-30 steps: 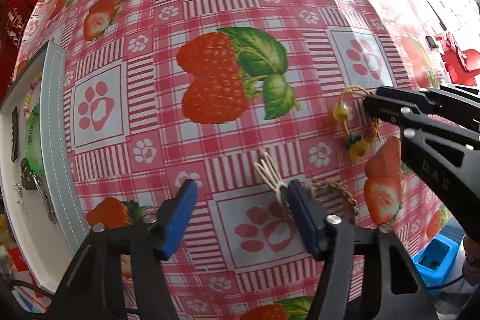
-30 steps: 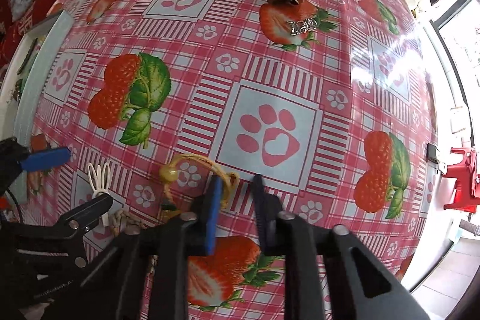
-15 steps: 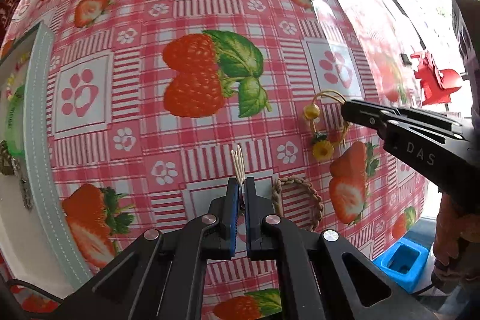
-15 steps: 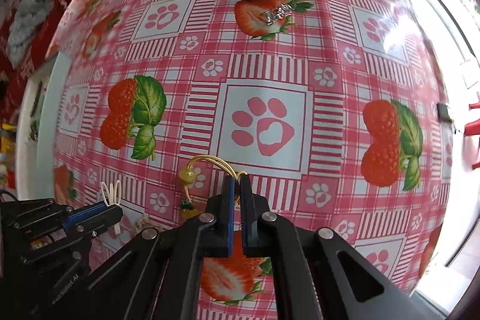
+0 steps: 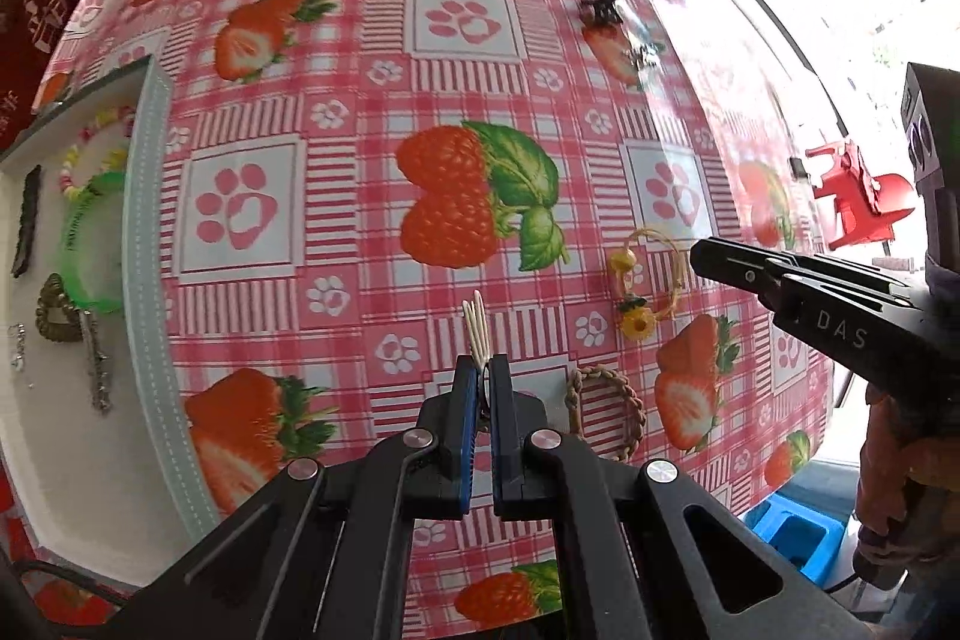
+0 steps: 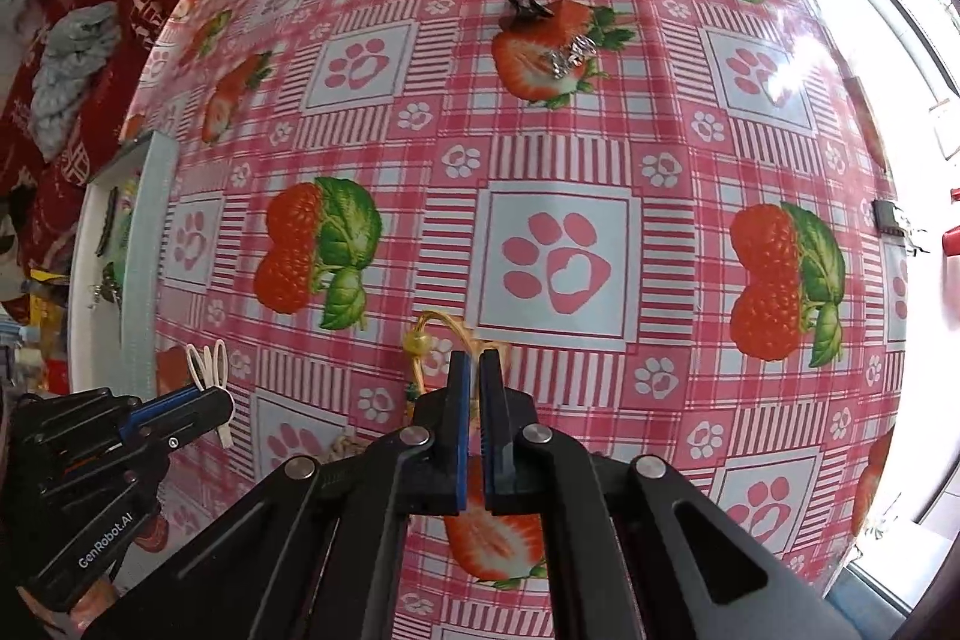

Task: Organize jewelry
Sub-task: 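Grasp the white bunny-ear hair clip with the left tool while the right tool grasps the yellow beaded hair tie, then carry the bunny clip and yellow hair tie into the white tray and open both tools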

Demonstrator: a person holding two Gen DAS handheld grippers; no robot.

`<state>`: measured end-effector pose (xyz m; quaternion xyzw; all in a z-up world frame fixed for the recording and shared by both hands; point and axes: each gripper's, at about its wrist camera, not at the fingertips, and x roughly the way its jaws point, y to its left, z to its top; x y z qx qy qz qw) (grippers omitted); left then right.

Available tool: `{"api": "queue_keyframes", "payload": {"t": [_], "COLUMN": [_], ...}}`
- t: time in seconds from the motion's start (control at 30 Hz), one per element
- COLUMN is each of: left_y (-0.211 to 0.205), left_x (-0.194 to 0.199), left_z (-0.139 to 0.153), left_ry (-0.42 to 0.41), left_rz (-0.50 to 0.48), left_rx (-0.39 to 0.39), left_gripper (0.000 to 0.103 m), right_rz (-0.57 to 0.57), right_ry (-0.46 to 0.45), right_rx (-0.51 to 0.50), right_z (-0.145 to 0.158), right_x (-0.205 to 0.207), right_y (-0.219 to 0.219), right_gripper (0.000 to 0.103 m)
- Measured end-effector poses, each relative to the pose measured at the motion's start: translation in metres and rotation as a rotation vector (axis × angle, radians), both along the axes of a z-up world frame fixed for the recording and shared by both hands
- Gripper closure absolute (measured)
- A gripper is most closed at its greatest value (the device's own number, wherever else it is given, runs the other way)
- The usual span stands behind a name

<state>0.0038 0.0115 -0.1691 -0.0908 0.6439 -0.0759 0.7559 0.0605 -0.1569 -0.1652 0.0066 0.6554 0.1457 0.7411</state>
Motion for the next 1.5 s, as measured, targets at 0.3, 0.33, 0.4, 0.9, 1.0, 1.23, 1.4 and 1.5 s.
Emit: {"api": "queue_keyframes", "payload": {"t": [0.3,0.33,0.4,0.9,1.0,1.23,1.4,1.5], "left_y": [0.033,0.033,0.039,0.04,0.04,0.042,0.05,0.059], "left_x": [-0.009,-0.009,-0.012,-0.02,-0.02,-0.021,-0.022,-0.024], "left_z": [0.015,0.014,0.014,0.009,0.009,0.012,0.019,0.025], "left_ry": [-0.035,-0.036,-0.037,-0.03,-0.031,-0.043,-0.064,-0.078], "left_rz": [0.056,0.06,0.07,0.061,0.061,0.071,0.094,0.118], "left_rx": [0.006,0.006,0.005,0.011,0.009,0.003,0.001,0.0], "left_gripper": [0.093,0.093,0.093,0.093,0.093,0.093,0.093,0.093], "right_rz": [0.035,0.032,0.026,0.094,0.083,0.044,0.051,0.067], "right_ry": [-0.01,-0.01,0.003,-0.005,-0.009,-0.034,-0.056,-0.07], "right_rx": [-0.025,-0.051,-0.091,-0.126,-0.121,-0.053,-0.017,0.014], "right_z": [0.006,0.002,-0.005,-0.032,-0.031,-0.006,0.014,0.027], "right_x": [0.003,0.003,0.003,-0.006,-0.005,-0.004,-0.002,-0.002], "right_y": [0.018,0.017,0.015,0.052,0.05,0.036,0.043,0.055], "right_gripper": [0.1,0.096,0.063,0.088,0.09,0.09,0.09,0.09]}}
